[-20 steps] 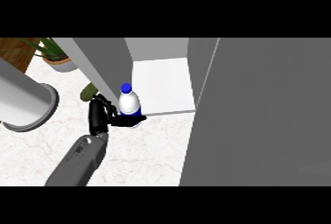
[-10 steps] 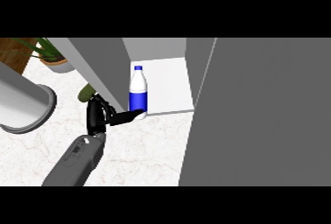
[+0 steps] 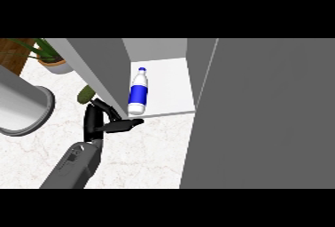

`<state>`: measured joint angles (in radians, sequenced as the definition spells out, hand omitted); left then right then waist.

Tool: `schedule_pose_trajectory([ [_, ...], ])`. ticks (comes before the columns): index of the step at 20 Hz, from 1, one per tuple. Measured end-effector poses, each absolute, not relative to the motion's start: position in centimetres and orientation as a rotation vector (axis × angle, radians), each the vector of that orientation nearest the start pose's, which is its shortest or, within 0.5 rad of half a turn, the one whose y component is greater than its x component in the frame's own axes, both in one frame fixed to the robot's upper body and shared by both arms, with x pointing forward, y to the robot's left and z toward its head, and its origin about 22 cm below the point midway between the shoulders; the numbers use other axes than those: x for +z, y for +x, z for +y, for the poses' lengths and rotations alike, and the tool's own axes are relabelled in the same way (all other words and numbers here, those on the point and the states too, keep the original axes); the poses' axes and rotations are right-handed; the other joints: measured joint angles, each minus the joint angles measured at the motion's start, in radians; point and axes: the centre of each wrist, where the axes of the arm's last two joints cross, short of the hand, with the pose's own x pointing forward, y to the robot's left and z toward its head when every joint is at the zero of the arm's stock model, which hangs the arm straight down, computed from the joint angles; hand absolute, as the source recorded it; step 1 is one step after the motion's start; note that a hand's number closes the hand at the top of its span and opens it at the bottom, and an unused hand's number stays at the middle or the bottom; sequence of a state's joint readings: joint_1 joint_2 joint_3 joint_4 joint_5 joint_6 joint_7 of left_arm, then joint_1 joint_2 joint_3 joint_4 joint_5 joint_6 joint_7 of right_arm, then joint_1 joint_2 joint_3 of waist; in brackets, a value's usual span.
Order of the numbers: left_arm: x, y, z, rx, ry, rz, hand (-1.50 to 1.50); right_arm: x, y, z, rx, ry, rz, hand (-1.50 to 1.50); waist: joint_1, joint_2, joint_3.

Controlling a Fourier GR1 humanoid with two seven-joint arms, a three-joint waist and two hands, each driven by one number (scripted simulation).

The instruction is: Pick up the bottled water, place it into the cabinet and close the cabinet

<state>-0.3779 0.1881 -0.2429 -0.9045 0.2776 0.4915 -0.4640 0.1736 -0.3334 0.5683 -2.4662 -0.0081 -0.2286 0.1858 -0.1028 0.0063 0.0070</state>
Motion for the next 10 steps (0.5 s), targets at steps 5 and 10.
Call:
schedule_pose_trajectory([
  [5, -5.75, 30.84, 21.63, 0.073, 0.211, -1.664, -1.50, 15.87, 11.66, -17.70, 0.301, 0.315, -1.966, -1.50, 0.011, -0.001, -0.004],
  [10, -5.70, 30.47, 20.94, 0.100, 0.107, -1.639, -1.50, 15.96, 11.71, -17.82, 0.299, 0.304, -1.970, -1.50, 0.031, -0.002, -0.006],
])
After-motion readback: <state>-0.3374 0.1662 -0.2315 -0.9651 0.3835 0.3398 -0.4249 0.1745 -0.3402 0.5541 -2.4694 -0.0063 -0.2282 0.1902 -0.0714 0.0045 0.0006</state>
